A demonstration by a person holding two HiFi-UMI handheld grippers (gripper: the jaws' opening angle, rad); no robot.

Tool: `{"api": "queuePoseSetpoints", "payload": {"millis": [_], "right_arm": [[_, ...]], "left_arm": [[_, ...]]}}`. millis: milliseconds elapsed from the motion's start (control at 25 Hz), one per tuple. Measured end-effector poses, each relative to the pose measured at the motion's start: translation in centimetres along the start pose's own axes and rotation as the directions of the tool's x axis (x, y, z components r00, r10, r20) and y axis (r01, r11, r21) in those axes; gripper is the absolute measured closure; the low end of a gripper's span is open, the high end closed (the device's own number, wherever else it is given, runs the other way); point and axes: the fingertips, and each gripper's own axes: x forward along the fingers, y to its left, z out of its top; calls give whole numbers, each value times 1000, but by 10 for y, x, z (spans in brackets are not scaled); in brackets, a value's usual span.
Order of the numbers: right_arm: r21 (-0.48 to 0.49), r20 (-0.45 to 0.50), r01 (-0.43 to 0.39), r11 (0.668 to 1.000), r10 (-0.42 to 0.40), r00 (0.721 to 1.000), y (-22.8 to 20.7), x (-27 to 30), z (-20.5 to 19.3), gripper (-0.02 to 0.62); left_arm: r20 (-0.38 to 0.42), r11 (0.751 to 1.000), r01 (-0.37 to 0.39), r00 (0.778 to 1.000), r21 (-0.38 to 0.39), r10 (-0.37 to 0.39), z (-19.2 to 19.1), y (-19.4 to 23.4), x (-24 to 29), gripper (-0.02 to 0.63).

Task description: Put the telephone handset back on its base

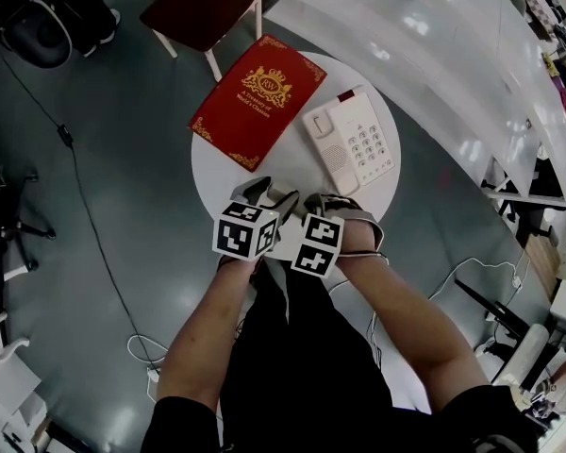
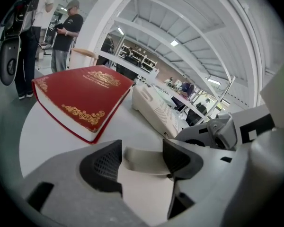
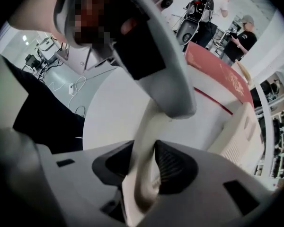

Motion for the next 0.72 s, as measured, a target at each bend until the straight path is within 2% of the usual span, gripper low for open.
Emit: {"api": "queuePoseSetpoints", "payload": {"millis": [120, 280, 520, 720], "right_arm": [[-23, -34, -32, 999, 31, 999, 2, 3, 1, 469], [9, -35, -85, 996, 85, 996, 1, 4, 2, 462], [194, 89, -181, 964, 167, 982, -3, -8, 7, 483], [356, 192, -216, 909, 155, 969, -4, -17, 13, 485]], "left_arm": [[47, 1000, -21, 999, -9, 21, 8, 9, -8, 356], [73, 999, -35, 997, -12, 35, 10, 16, -21, 362], [80, 1000, -21, 997, -17, 23, -6, 15, -46, 351], [107, 998, 34, 994, -59, -28, -13, 4, -58, 343]]}}
